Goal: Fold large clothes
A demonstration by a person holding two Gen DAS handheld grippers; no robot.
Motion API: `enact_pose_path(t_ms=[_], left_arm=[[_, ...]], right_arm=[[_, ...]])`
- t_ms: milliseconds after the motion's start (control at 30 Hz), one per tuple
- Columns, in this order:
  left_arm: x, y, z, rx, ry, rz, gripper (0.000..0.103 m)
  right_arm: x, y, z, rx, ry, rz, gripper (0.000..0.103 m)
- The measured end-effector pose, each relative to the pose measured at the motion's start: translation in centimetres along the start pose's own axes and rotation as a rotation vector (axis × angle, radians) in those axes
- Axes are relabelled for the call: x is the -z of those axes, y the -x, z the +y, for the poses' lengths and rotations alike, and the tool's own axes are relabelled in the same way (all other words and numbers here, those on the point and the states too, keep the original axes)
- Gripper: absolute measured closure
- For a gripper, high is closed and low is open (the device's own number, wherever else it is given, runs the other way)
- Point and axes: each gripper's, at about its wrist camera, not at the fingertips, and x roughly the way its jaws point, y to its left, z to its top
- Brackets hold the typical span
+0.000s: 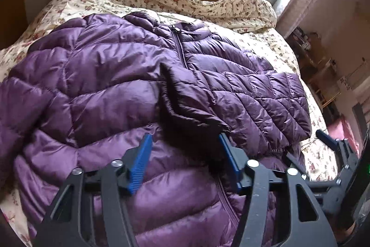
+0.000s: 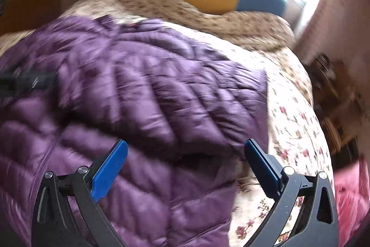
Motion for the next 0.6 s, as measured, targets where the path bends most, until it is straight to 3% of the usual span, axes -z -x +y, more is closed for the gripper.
enact_pose_path(t_ms=[233,367,600], left_arm=[[-0.5,-0.5,-0.8,0.005,-0.020,-0.026,0.094],[-0.6,0.2,-0.2,-0.010,-0.008,-0.057,0.103],[-0.8,2.4,2.9,-0.036,0.056,-0.112,0.103]], right_arm=[[-1.5,-0.8,-1.0,0.029,-0.094,0.005,0.003],[-2.4,-1.1,-0.5,0.037,-0.098,0.004,0.002],[-3.4,-1.1,-0.6,0.034,-0.154,-0.013,0.002]])
